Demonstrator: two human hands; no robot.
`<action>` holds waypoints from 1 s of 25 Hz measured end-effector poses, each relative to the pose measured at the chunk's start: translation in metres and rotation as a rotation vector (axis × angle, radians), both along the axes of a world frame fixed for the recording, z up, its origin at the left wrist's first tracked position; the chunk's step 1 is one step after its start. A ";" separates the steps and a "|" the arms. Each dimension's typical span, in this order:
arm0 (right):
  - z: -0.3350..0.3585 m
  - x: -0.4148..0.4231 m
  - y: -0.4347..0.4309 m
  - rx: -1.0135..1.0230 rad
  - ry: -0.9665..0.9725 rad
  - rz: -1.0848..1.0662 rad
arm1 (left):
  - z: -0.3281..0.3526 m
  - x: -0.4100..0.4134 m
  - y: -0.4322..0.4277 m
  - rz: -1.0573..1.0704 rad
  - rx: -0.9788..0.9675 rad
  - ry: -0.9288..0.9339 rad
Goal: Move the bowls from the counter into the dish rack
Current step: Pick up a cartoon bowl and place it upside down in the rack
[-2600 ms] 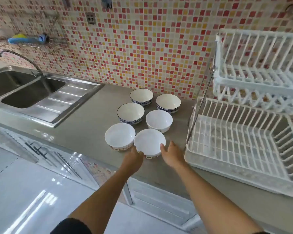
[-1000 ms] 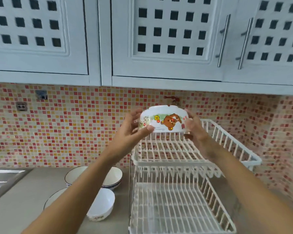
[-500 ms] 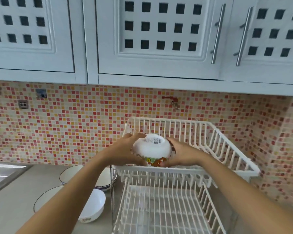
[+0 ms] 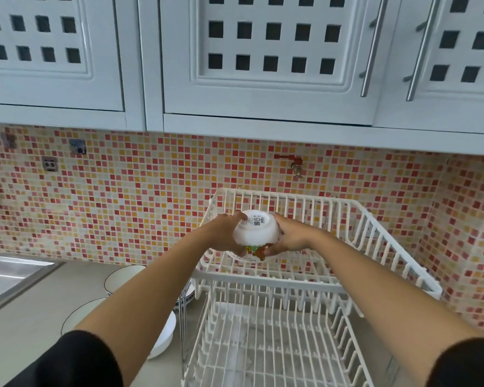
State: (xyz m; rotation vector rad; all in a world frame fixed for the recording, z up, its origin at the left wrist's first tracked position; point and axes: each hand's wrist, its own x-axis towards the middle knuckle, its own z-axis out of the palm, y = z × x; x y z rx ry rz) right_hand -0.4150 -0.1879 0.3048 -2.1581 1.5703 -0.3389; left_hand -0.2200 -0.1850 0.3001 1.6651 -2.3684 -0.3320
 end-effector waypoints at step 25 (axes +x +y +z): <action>0.043 0.151 0.055 -0.380 -0.007 -0.010 | 0.029 0.141 0.053 0.193 -0.230 0.126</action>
